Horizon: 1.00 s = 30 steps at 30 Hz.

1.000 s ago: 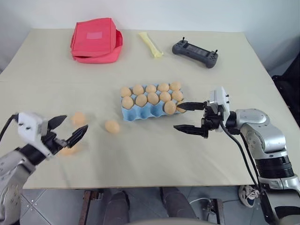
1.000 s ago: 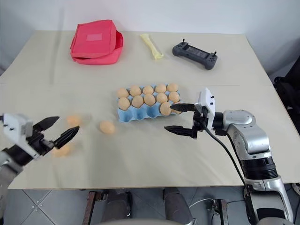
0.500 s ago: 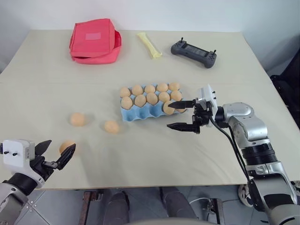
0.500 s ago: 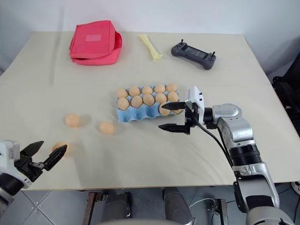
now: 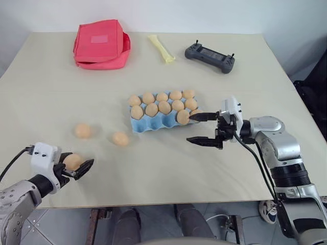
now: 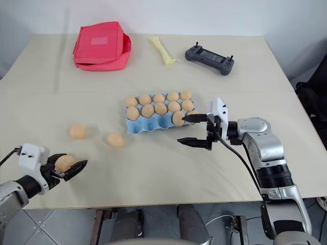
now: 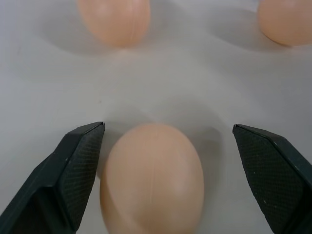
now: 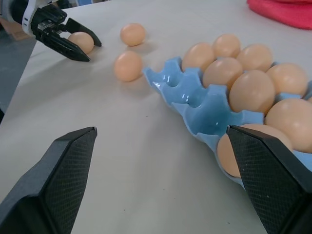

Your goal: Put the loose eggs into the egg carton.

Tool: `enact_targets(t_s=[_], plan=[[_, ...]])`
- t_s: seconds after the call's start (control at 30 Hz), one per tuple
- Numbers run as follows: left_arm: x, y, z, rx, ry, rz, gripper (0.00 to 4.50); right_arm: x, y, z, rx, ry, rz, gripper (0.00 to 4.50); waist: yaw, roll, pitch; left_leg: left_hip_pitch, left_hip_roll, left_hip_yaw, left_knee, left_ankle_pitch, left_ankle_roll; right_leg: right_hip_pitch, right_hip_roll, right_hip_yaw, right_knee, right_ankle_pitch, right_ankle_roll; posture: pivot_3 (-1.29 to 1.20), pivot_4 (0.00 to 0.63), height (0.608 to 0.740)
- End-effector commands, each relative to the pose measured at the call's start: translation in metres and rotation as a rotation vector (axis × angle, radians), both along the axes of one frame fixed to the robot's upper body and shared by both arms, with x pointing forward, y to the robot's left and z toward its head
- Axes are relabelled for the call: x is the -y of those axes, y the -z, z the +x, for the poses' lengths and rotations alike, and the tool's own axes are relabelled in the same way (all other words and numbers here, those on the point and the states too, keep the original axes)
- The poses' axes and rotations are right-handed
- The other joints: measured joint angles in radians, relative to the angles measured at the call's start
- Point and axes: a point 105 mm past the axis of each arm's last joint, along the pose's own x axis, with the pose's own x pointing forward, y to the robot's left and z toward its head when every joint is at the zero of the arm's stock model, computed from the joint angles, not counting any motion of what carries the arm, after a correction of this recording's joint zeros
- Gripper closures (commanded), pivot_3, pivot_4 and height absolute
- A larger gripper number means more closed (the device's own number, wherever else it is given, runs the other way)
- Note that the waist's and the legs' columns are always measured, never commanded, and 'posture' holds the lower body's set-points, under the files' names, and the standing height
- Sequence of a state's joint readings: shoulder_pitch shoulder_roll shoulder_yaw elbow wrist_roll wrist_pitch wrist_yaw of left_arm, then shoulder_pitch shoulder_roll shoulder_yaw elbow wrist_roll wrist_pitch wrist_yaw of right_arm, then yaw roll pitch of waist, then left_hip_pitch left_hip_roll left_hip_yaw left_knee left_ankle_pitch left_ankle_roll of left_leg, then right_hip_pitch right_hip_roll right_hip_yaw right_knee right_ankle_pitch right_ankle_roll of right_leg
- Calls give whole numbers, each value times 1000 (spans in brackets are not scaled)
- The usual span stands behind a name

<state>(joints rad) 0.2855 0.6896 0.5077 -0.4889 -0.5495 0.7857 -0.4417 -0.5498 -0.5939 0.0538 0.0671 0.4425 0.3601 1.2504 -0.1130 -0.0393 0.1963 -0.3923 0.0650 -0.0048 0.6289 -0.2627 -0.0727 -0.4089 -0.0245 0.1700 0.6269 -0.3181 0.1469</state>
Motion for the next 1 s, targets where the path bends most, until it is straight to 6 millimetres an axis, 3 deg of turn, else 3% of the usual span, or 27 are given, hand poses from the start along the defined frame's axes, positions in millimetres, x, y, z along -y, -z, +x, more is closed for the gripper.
enact_targets(t_s=[0.03,0.27,0.33,0.47,0.67,0.87,1.0], plan=[[-3,1,3,-17,17,36,411,6,-12,-4,41,22,18,0,2,0,0,0,0,0,0,0,0,0,0,0,0,0,0,0,150,740],[8,-23,7,60,88,-3,2513,8,-14,-2,61,59,25,0,2,0,0,0,0,0,1,0,0,1,0,0,0,0,0,0,150,740],[11,-28,7,88,107,-14,2836,8,-15,-3,63,64,27,0,1,0,0,0,0,0,0,0,0,0,0,0,0,0,0,0,150,740],[19,-41,7,147,168,-19,2934,10,-14,-4,64,75,33,0,3,0,0,-1,0,0,0,0,0,0,0,0,-1,0,0,0,150,740],[51,-78,30,261,314,-57,2934,10,-16,-3,80,101,47,0,11,0,0,0,0,0,2,0,0,1,0,0,1,1,1,0,150,740],[93,-104,72,400,479,-99,2934,13,-18,-7,97,123,72,0,21,0,0,0,-1,-1,2,1,0,1,0,0,0,1,3,0,150,740],[123,-101,98,426,601,-134,2934,17,-21,-12,117,143,90,0,28,0,0,-1,0,0,2,1,0,1,0,0,0,1,3,0,150,740]])
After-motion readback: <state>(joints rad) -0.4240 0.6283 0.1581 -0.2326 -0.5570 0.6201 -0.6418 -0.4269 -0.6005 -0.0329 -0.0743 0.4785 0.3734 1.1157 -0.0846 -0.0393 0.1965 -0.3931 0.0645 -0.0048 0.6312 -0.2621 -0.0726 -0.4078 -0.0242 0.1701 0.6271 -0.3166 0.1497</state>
